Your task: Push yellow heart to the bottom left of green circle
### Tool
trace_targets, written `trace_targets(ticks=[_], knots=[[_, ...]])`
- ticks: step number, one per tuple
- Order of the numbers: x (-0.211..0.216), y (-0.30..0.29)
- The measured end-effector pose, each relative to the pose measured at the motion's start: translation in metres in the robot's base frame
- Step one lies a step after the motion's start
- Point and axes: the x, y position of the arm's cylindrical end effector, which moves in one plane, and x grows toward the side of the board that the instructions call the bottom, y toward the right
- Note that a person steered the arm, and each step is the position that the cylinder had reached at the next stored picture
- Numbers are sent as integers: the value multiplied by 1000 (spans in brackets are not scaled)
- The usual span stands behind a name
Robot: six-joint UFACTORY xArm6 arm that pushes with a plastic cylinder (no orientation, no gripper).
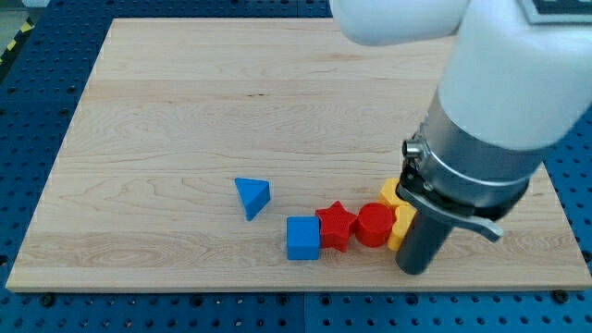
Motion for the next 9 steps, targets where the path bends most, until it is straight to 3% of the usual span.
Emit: trace_targets(ticks=[2, 5, 7, 9], knots=[[-32, 26], [13, 5], [-17, -19], [-49, 72]])
